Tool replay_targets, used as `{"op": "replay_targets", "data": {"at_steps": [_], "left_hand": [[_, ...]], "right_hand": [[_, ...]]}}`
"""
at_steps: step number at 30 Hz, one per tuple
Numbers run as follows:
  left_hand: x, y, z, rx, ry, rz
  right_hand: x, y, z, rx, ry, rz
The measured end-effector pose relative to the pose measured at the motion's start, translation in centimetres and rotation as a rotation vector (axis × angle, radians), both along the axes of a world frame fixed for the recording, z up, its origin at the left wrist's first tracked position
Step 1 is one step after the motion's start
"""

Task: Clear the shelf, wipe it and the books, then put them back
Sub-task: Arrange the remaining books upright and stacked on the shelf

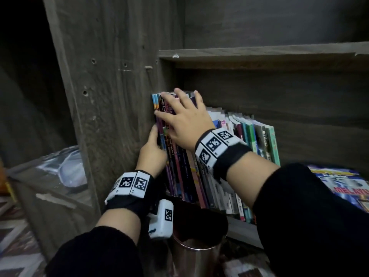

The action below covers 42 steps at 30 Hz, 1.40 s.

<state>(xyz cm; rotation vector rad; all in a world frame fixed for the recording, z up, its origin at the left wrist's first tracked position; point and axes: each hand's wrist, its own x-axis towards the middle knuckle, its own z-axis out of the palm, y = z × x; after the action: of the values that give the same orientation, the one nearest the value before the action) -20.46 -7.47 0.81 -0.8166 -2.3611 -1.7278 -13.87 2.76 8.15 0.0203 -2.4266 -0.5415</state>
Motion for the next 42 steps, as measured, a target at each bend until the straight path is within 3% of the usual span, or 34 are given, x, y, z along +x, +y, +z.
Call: {"op": "replay_targets", "data": {"at_steps": [5, 11, 22, 25, 29, 32, 37, 42], "left_hand": [[0.0, 0.3, 0.5, -0.127, 0.012, 0.091], [1.4, 0.0, 0.2, -0.028, 0.089, 0.173], [4.7, -2.8, -0.3, -0.002, 0.274, 0.310], [5.0, -3.4, -0.4, -0.050, 0.216, 0.301], [4.6, -2.9, -1.8, -0.256, 0.021, 0.190], [4.4, -2.9, -1.8, -0.211, -0.007, 0.154], [4.2, -5.1, -1.3, -0.007, -0.111, 0.066], [6.6, -7.6, -0.2, 0.095, -0.220, -0.119]], "right_hand": [[-0.2, 0.9, -0.2, 0.033, 0.009, -0.029], [0.2, 1.3, -0.1, 0.053, 0.018, -0.030], [0.3, 1.1, 0.0, 0.067, -0.003, -0.030], [0.2, 1.0, -0.4, 0.092, -0.019, -0.042], [1.8, 1.1, -2.2, 0.153, -0.091, -0.093], [4.5, 1.9, -5.0, 0.171, -0.187, -0.097], [9.6, 3.8, -10.2, 0.021, -0.280, -0.067], [13.9, 4.1, -13.0, -0.434, -0.294, 0.055]]}}
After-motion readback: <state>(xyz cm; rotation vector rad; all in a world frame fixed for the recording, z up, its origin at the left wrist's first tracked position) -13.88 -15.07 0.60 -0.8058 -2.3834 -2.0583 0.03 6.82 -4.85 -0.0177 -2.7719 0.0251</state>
